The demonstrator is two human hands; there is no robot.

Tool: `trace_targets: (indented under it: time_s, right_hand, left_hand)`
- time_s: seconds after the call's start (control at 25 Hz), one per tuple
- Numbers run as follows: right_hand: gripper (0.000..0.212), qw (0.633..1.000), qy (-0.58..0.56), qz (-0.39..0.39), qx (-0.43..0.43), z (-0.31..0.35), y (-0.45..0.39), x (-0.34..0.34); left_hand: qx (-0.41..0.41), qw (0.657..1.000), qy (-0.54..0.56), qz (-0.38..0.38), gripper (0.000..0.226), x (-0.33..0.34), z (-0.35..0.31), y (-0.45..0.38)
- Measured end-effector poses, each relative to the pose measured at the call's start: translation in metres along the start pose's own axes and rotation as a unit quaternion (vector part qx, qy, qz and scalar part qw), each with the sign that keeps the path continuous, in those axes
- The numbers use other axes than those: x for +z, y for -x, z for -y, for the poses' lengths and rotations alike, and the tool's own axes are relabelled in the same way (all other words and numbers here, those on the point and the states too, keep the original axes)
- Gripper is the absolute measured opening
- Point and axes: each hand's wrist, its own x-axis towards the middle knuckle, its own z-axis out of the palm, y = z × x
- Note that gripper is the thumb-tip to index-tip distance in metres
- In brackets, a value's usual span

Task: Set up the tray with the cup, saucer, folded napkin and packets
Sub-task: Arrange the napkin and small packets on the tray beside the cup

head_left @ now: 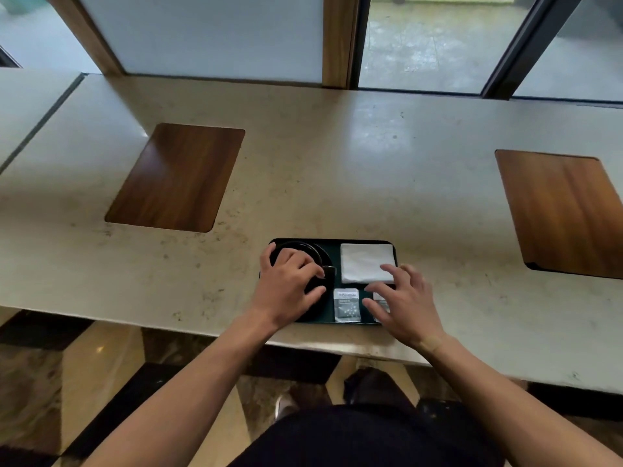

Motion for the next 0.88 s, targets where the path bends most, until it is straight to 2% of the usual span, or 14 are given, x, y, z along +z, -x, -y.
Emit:
trace_targets:
  time_s: [0.4,0.88]
  right_hand:
    - [0.044,0.997,0.014,0.046,0.054,0.008,-0.007,0.010]
    - [0.048,0.998,0.022,0.052,0.020,0.011,-0.026,0.018]
  left_hand:
    - [0.004,0.999,0.023,0.024,0.025,0.014,-0.004,-0.003]
    - [-0.017,0.999,0.020,0.023,0.022,0.021,0.000,-0.002]
